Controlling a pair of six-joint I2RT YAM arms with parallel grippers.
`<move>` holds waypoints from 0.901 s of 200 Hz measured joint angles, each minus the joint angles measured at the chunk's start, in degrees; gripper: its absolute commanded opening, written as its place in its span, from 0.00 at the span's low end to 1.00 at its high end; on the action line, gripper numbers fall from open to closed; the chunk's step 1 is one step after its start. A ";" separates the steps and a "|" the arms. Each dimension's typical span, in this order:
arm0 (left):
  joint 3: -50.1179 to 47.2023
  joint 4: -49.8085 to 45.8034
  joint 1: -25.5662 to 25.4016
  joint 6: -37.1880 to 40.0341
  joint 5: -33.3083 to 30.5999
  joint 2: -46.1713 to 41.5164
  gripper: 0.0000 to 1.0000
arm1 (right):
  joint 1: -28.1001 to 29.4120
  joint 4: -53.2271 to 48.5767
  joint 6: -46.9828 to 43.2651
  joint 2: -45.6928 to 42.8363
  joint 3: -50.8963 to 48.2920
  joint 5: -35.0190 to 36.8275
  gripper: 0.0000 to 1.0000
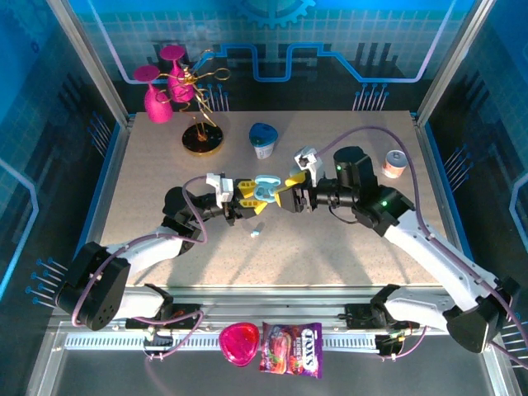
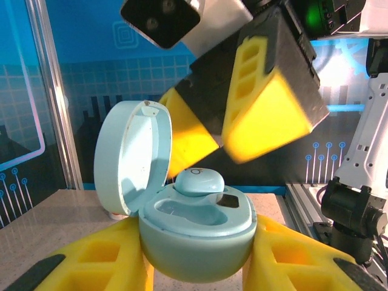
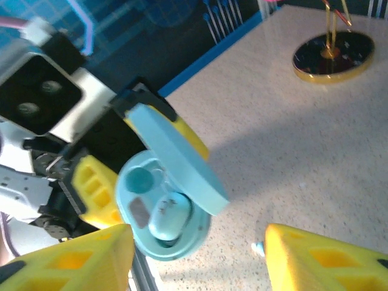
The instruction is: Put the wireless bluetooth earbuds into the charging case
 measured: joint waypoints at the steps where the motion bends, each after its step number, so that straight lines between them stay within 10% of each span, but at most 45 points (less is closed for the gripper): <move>1: 0.00 0.00 0.00 0.00 -0.04 0.00 0.32 | 0.04 -0.04 0.09 0.04 0.02 0.15 0.53; 180: -0.98 -4.33 0.00 8.33 -7.63 0.00 0.32 | 9.11 -12.33 2.25 1.68 9.29 25.73 0.47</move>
